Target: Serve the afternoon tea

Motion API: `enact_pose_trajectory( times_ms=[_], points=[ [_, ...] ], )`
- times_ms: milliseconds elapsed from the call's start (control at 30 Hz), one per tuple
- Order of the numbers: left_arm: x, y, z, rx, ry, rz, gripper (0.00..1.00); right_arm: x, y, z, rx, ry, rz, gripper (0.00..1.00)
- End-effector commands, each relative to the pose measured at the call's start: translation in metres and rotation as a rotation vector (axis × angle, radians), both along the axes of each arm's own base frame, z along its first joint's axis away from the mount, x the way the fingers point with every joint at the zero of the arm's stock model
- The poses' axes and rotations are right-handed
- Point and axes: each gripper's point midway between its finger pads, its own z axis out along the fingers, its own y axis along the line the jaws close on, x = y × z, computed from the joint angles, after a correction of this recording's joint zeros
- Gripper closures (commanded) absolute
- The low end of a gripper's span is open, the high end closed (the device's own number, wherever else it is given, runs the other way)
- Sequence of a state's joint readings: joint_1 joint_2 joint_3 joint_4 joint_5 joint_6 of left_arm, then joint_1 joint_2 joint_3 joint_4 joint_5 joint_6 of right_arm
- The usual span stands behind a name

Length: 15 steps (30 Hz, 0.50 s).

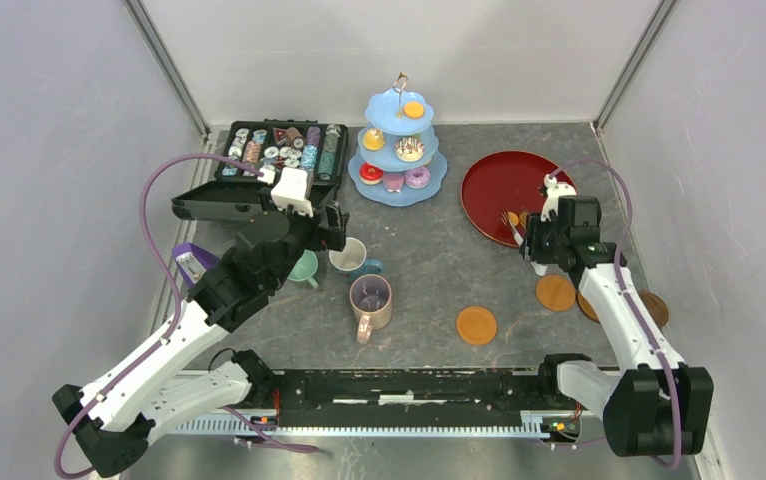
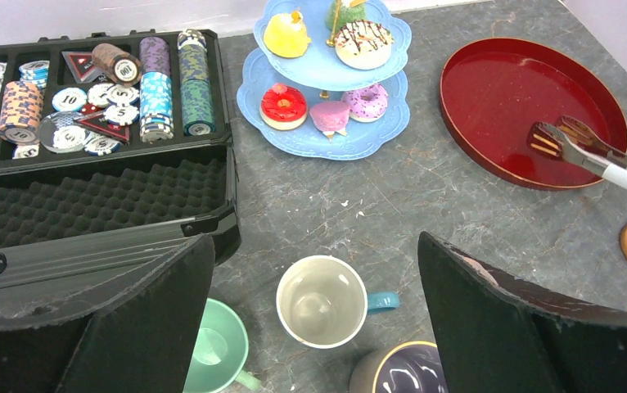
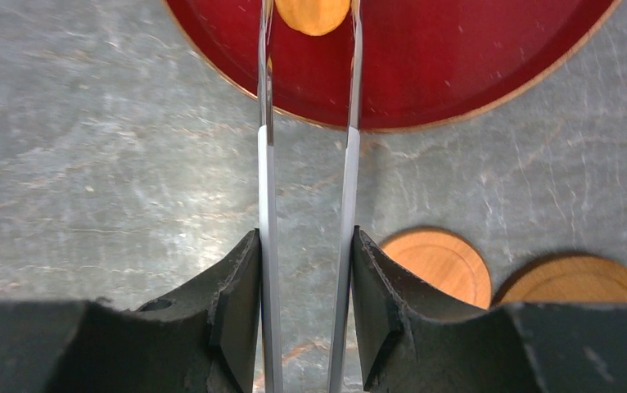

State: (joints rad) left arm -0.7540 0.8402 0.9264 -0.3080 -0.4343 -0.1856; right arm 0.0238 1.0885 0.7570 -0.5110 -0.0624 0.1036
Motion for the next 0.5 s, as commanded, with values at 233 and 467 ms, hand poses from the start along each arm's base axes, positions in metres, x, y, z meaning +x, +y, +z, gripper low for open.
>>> enact_pose_trajectory(
  times_ms=[233, 467],
  points=[
    [-0.002, -0.001, 0.019, -0.067, -0.028, 0.002, 0.00, 0.062, 0.072, 0.144, 0.268, -0.458, 0.251, 0.90],
    [-0.001, 0.001, 0.018, -0.061, -0.029, 0.012, 0.00, 0.092, 0.151, 0.209, 0.366, -0.577, 0.379, 0.90]
  ],
)
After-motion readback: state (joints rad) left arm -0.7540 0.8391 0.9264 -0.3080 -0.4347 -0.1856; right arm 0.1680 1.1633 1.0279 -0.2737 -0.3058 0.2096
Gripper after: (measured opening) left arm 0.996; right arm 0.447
